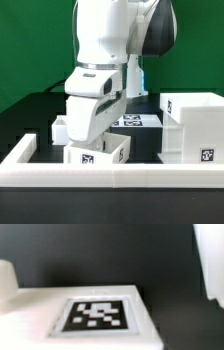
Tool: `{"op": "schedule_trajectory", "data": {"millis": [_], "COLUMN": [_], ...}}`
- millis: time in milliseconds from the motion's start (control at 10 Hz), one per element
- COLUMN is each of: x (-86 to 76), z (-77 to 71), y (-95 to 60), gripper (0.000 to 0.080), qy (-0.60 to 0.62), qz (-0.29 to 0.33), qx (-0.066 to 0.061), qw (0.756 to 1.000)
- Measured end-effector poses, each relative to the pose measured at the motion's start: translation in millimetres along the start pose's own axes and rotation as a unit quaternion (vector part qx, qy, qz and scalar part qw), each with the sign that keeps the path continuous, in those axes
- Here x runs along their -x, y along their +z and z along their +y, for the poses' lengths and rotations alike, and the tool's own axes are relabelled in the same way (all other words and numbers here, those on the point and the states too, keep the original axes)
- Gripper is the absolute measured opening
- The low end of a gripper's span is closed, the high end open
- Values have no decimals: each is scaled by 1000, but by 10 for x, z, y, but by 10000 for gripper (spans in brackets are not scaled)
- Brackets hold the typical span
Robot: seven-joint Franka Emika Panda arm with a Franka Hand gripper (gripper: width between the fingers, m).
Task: Assemble drawer
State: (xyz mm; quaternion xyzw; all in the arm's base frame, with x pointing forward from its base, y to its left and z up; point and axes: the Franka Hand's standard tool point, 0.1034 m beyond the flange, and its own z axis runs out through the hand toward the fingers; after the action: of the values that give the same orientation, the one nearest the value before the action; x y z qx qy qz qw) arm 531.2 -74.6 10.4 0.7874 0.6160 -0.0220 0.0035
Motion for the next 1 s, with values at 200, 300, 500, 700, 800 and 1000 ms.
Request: {"op": "schedule_trajectory", "data": {"millis": [200, 300, 500, 700, 800, 1000], "x": [-89, -168, -276, -264, -264, -392], "z": [-43, -82, -101, -97, -99, -126], "y": [-21, -19, -32, -14, -11, -31], "gripper": [41, 41, 41, 41, 41, 41], "qy": [-15, -21, -29, -27, -28, -38], "qz": [1, 2, 5, 6, 6, 10], "qx": [-6, -14, -17, -12, -12, 0], "qw": [1000, 1000, 999, 1000, 1000, 999]}}
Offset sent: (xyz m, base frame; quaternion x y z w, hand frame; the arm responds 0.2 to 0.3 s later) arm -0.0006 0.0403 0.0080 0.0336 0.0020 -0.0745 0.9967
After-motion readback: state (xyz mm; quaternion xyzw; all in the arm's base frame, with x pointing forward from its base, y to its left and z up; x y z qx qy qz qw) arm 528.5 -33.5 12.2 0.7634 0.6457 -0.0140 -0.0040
